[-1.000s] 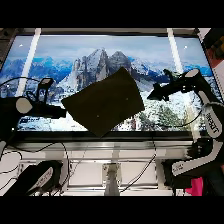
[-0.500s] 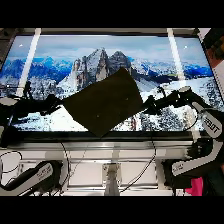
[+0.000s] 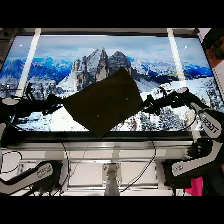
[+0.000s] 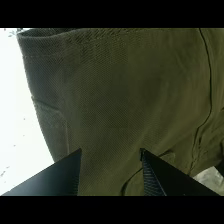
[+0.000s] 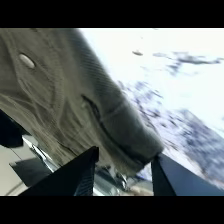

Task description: Fold the clothes and pants, and hang the long-sleeved shirts on hangers.

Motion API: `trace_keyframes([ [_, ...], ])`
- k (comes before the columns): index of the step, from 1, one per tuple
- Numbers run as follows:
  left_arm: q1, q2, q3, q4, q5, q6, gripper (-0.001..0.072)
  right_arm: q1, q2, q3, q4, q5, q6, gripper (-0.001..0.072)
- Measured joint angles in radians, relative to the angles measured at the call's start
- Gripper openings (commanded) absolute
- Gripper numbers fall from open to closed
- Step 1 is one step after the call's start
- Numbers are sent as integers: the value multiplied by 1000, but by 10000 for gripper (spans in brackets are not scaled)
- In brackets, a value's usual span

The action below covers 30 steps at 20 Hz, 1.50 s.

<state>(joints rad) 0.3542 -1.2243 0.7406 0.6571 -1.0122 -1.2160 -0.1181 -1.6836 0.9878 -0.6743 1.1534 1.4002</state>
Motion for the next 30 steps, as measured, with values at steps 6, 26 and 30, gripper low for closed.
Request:
trace_keyframes([
  [6,-2,-2,0,-3,8,5,284,-2,-1,62,-21,-118,3,17],
  [26,-443,-114,5,54,175,12,535,-50,-36,573,-120,-75,-5,456],
  [30,-390,-135,11,25,184,11,535,-50,-36,577,-134,37,-3,456],
])
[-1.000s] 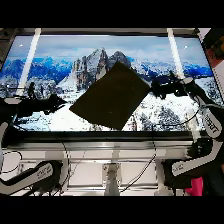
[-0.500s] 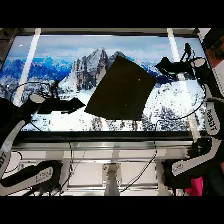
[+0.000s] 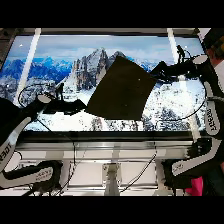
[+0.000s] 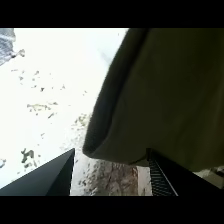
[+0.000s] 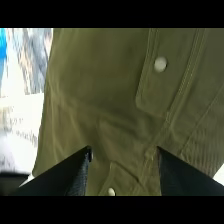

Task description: Fold the clothes and pants, and hang the long-sleeved shirts on hangers.

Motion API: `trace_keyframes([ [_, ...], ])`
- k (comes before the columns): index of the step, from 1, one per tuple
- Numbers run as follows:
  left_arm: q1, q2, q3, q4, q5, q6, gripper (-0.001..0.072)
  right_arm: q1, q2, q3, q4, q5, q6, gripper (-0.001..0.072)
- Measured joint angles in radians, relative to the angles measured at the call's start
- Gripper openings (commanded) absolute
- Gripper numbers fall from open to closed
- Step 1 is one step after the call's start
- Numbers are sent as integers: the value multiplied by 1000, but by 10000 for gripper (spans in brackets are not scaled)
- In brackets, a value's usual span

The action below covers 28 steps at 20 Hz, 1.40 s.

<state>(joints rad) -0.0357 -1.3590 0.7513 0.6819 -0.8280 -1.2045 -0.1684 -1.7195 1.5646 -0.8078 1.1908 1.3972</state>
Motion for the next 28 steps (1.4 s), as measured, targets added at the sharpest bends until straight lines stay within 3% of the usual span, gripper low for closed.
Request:
trace_keyframes([
  [6,-2,-55,3,-23,-17,-34,529,0,0,1,-5,77,1,456],
  [7,-5,-63,5,-26,-21,-43,461,0,0,1,-5,81,1,455],
  [9,-12,-79,12,-28,-23,-49,207,0,0,1,-5,95,1,446],
  [11,-17,-91,23,-35,-18,-53,27,0,0,1,-6,95,1,432],
  [13,-24,-95,39,-72,-17,-55,29,0,0,1,-17,90,1,256],
  [14,-29,-97,45,-79,-18,-56,29,0,0,1,-27,86,1,115],
  [15,-36,-98,50,-92,-18,-56,29,0,0,1,-39,85,1,19],
  [21,-115,-100,60,-105,-20,-42,28,0,66,-152,-107,95,-34,16],
  [24,-154,-100,61,-107,-21,-25,28,-10,214,-433,-39,45,-93,16],
  [28,-174,-100,61,-107,-21,-15,28,-34,467,-855,164,-58,-178,19],
])
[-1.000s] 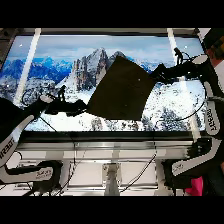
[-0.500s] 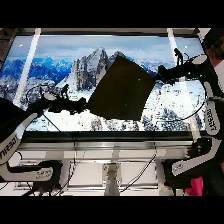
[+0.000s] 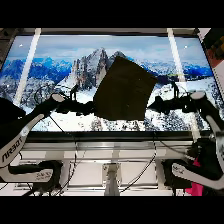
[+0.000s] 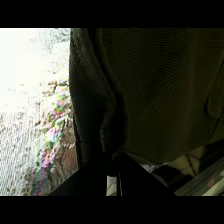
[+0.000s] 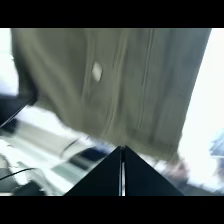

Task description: Fold the clothes and pants, and hang the long-sleeved shirts on hangers.

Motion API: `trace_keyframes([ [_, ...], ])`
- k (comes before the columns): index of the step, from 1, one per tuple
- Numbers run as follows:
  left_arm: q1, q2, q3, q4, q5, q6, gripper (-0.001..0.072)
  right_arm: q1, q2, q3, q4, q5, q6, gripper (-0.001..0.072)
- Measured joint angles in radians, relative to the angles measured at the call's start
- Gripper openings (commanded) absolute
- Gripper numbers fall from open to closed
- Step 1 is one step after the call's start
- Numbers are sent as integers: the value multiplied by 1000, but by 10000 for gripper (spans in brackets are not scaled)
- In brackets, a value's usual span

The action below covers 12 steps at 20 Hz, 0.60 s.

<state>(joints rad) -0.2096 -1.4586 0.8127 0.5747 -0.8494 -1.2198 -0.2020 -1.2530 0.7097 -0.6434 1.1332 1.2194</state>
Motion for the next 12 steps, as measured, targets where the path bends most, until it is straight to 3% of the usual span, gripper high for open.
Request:
trace_keyframes([
  [1,-2,0,0,0,0,2,28,0,58,-95,51,-40,-9,45],
  [3,-5,0,0,0,0,5,28,-1,140,-246,127,-126,13,516],
  [8,-9,0,0,0,0,5,28,-1,185,-402,221,-256,126,543],
  [12,-9,0,0,0,0,5,28,-1,125,-387,252,-279,126,543],
])
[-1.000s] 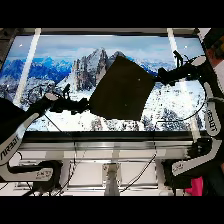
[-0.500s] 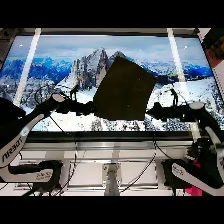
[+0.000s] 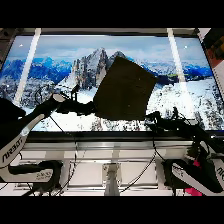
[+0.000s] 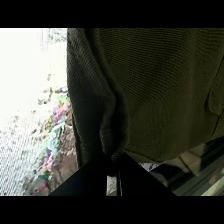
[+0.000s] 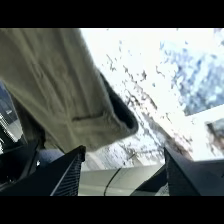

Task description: Fold the clothes and pants, and hang the long-sleeved shirts on hangers.

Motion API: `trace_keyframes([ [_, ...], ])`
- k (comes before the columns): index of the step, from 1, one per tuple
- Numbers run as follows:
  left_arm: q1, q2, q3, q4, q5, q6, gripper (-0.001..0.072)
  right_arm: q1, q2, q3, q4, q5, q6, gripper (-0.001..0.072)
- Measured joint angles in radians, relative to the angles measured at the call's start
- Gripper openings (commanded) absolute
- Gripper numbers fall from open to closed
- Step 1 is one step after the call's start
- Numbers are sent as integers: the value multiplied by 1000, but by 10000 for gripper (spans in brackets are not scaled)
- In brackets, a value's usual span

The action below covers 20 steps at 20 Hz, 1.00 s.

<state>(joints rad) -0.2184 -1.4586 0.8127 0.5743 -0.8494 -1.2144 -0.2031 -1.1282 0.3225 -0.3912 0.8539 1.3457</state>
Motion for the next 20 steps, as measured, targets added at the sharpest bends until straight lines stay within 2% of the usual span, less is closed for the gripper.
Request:
trace_keyframes([
  [7,0,0,0,0,0,0,28,1,-161,103,26,46,-50,541],
  [8,0,0,0,0,0,0,28,5,-181,114,26,57,-57,471],
  [10,0,0,0,0,0,0,28,24,-209,127,23,58,-69,383],
  [11,0,0,0,0,0,0,29,38,-218,130,19,53,-75,168],
  [12,0,0,0,-1,1,0,29,53,-225,133,14,44,-77,29],
  [16,0,-1,3,-72,58,14,27,86,-237,155,8,41,-82,17],
  [20,0,-1,89,-251,143,140,26,94,-240,307,13,31,-83,16],
])
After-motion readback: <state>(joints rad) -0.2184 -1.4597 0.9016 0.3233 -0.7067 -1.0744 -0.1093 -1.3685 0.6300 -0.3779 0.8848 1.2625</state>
